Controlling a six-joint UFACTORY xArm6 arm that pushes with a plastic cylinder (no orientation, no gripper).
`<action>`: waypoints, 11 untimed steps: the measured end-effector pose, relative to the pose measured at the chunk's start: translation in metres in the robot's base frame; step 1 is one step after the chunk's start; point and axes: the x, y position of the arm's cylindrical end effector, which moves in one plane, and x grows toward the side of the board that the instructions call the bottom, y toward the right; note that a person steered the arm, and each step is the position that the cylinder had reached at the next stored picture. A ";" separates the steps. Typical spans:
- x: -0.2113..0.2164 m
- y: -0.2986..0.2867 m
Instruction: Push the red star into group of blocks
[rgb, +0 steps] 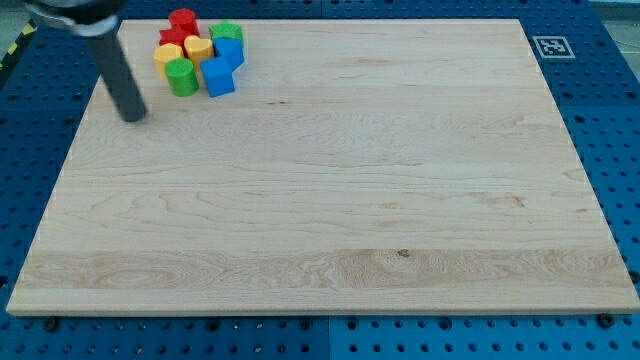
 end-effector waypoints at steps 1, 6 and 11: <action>-0.033 -0.030; -0.161 -0.028; -0.127 0.060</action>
